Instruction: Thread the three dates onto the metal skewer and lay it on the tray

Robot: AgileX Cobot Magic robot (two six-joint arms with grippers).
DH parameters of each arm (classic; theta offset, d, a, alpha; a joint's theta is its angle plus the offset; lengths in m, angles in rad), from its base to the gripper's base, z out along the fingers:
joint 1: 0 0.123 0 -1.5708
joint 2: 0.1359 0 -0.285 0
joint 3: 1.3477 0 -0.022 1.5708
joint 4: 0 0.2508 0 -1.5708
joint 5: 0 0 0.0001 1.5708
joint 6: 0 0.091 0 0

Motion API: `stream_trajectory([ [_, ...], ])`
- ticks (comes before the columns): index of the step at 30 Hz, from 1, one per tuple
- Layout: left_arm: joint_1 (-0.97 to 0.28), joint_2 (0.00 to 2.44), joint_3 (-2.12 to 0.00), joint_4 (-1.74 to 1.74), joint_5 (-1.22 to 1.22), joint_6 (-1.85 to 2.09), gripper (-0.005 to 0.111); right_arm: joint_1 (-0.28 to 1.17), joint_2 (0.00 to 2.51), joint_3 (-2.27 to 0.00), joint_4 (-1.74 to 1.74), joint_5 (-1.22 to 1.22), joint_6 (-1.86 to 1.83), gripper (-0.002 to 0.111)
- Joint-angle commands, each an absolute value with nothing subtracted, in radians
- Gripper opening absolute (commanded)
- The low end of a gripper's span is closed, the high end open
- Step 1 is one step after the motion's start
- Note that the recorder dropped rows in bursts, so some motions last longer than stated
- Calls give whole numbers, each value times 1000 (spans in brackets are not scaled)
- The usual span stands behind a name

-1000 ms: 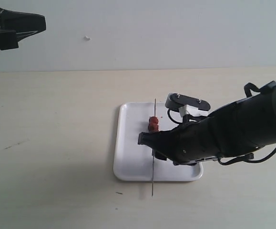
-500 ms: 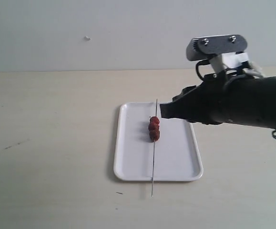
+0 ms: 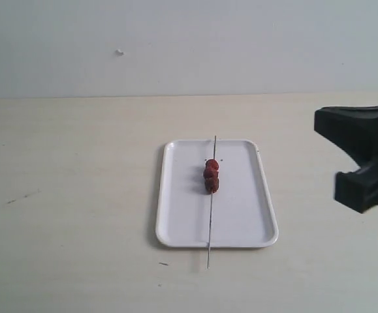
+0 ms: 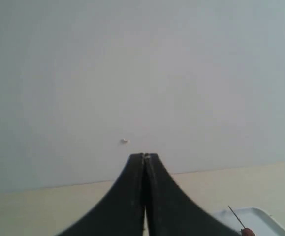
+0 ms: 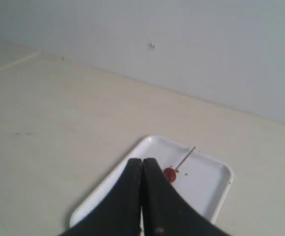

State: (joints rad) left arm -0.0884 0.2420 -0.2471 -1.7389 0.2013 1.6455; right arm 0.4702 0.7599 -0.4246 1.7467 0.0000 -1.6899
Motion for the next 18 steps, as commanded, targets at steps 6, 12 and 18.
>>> stream_trajectory([
  [6, -87, 45, -82, -1744, 179, 1584, 0, 472, 421, -295, 1744, 5, -1700, 0],
  [12, -87, 43, -62, -1744, 183, 1584, 0, 472, 328, -296, 1744, 5, -1700, 0],
  [18, -87, 43, -62, -1744, 183, 1584, 0, 472, 304, -296, 1744, 5, -1700, 0],
])
